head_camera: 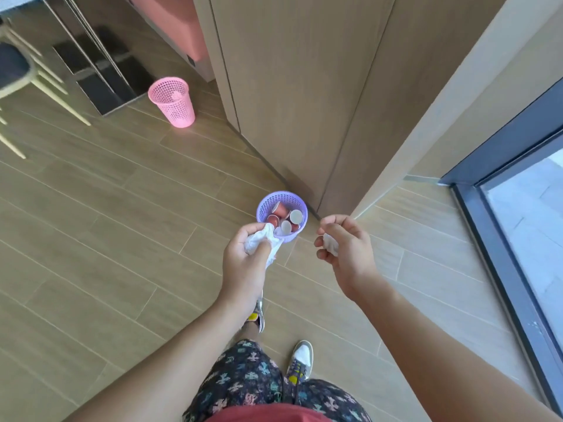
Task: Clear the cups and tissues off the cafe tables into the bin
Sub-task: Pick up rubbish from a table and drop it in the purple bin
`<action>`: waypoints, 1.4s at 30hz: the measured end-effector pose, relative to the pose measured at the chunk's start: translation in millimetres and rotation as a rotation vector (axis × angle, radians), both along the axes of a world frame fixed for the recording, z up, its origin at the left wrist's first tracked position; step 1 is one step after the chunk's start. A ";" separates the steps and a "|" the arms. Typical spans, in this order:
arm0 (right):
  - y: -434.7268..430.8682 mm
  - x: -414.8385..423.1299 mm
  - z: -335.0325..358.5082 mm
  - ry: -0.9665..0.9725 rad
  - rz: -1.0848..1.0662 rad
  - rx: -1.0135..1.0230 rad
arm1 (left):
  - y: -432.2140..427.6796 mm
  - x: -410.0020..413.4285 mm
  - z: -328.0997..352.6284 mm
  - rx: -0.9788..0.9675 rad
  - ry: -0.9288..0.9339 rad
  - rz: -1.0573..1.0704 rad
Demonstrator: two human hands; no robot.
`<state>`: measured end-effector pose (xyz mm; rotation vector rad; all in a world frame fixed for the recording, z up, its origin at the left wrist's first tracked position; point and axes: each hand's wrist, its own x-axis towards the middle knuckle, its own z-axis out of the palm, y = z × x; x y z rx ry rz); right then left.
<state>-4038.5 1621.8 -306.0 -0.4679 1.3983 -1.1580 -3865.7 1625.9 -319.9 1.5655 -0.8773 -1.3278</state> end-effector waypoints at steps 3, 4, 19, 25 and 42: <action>-56.5 -0.9 -43.6 -0.015 -0.041 0.047 | -56.4 -4.0 -45.3 0.052 -0.031 -0.022; -75.4 -0.7 -61.6 -0.016 -0.056 0.062 | -76.4 -5.3 -63.3 0.073 -0.038 -0.026; -263.2 2.9 -277.8 -0.069 -0.303 0.436 | -306.3 -14.8 -304.6 0.427 -0.026 -0.116; -276.7 1.2 -326.1 -0.059 -0.335 0.483 | -350.4 -23.2 -423.0 0.666 -0.051 -0.147; -259.2 -4.1 -375.6 -0.041 -0.352 0.482 | -367.0 -39.3 -476.7 0.675 0.113 -0.003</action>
